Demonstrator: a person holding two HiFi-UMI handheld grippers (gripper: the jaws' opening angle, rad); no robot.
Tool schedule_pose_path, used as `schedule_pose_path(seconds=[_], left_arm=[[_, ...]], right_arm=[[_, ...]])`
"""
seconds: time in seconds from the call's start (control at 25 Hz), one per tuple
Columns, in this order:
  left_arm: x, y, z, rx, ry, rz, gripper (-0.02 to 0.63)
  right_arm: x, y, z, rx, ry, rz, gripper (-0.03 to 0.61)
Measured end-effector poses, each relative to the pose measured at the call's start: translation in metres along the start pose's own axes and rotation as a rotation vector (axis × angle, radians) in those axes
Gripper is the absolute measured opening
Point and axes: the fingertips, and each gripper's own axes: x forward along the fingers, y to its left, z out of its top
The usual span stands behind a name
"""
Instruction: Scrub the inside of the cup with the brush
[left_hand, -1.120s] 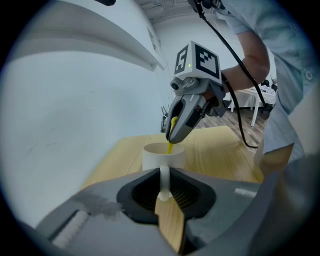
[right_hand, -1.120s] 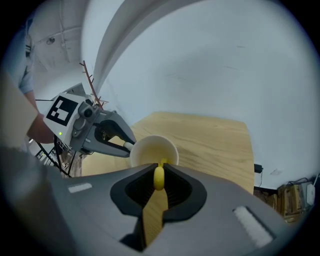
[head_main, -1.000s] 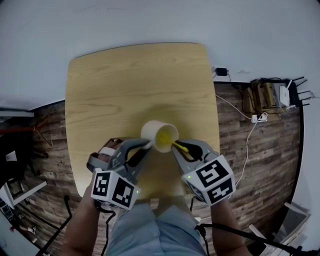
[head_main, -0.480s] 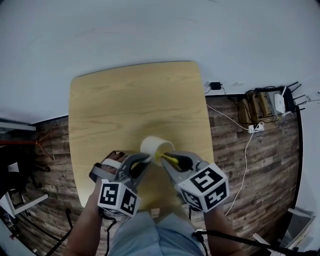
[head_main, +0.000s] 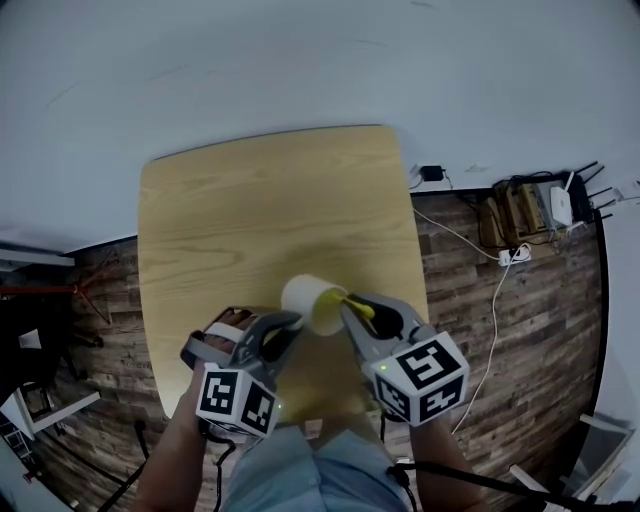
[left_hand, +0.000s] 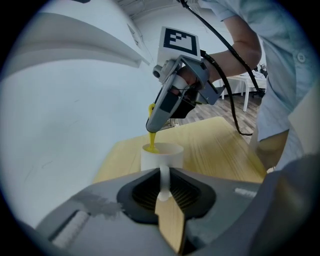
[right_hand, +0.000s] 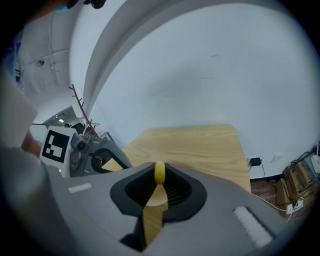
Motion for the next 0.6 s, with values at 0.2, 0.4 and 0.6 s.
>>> schedule_pose_path(seconds=[0.2,0.4,0.6], left_arm=[[0.001,-0.001,0.003,-0.028,-0.003,0.013,0.075],[0.004,0.002,0.004,-0.050,0.001,0.035,0.075],[0.005,0.002,0.004,-0.026,0.009,0.046,0.075]], right_arm=[[-0.008,-0.006,-0.022,0.011,0.028,-0.028,0.039],[-0.011,-0.001,-0.041,0.036,0.075,-0.030,0.038],[-0.010,0.015,-0.041,0.053,0.074,-0.005,0.039]])
